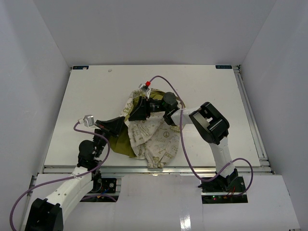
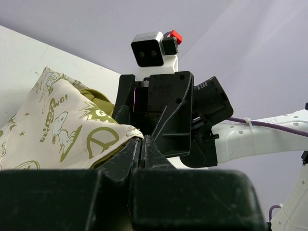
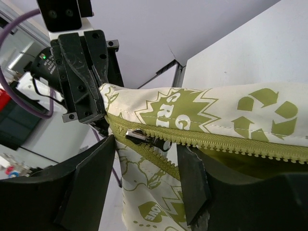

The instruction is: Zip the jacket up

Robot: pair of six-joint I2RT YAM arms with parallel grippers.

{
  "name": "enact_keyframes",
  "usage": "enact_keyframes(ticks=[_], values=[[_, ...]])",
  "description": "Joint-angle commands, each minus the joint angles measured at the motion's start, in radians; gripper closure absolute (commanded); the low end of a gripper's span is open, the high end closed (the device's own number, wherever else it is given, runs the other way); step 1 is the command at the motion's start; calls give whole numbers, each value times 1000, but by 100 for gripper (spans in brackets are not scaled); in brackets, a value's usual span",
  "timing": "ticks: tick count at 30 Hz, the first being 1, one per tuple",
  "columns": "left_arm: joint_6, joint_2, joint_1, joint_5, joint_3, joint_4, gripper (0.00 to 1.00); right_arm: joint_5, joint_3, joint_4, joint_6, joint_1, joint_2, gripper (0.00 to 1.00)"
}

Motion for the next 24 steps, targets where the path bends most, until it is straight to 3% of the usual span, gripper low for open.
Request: enact_keyframes(ticks=[1,11,19,24], values=[[-8,-16,4,16,-281,45,100,14,31,428,143,-9,31,39],[-9,14,4,32,-291,25,100,44,34,446,174,-17,32,41],[-17,20,4,49,-289,1,100,57,31,463,192,-17,31,56],[-20,31,4,49,-288,5,100,54,30,479,202,-16,26,55]])
